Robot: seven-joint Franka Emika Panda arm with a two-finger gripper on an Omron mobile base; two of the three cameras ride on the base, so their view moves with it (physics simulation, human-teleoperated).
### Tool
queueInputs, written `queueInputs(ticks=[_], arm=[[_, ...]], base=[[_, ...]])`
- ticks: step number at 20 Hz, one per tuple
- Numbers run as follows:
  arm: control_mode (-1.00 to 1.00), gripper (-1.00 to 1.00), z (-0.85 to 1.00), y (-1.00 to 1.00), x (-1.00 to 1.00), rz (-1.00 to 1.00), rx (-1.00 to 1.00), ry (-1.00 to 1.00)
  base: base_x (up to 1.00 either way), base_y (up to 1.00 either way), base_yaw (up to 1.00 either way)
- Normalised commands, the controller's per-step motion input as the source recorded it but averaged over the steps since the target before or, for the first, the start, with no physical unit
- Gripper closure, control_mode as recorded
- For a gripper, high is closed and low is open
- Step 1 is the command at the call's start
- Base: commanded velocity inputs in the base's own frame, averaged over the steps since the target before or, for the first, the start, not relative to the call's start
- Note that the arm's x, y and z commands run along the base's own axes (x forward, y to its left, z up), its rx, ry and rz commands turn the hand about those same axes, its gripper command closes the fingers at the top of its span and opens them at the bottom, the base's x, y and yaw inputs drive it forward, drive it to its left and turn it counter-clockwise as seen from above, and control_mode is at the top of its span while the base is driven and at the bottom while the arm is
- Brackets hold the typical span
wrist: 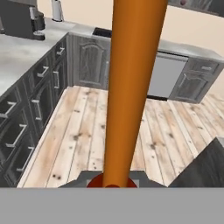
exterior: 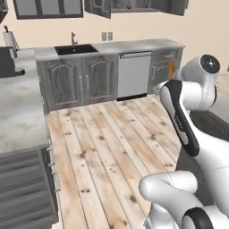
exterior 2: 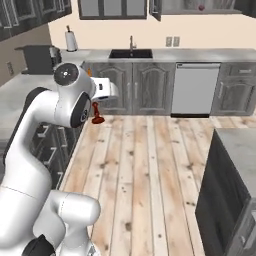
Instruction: Pick the jar and candle from the dining table and place them in the open cabinet. Close the cabinet after placing the objects.
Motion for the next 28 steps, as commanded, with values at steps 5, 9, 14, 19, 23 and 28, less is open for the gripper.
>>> queueInputs(ticks=[5,9,14,19,23,28], arm=[[1.00,1.00,0.00,0.00,0.00,0.00,0.00,0.00],[1.00,1.00,0.00,0.00,0.00,0.00,0.00,0.00],[1.00,1.00,0.00,0.00,0.00,0.00,0.00,0.00],[1.00,1.00,0.00,0.00,0.00,0.00,0.00,0.00],[1.00,1.00,0.00,0.00,0.00,0.00,0.00,0.00],[1.00,1.00,0.00,0.00,0.00,0.00,0.00,0.00]], base=[[1.00,0.10,0.02],[1.00,-0.17,0.09],[1.00,-0.34,0.13],[1.00,-0.20,0.11],[1.00,-0.19,0.08],[0.89,-0.39,0.00]])
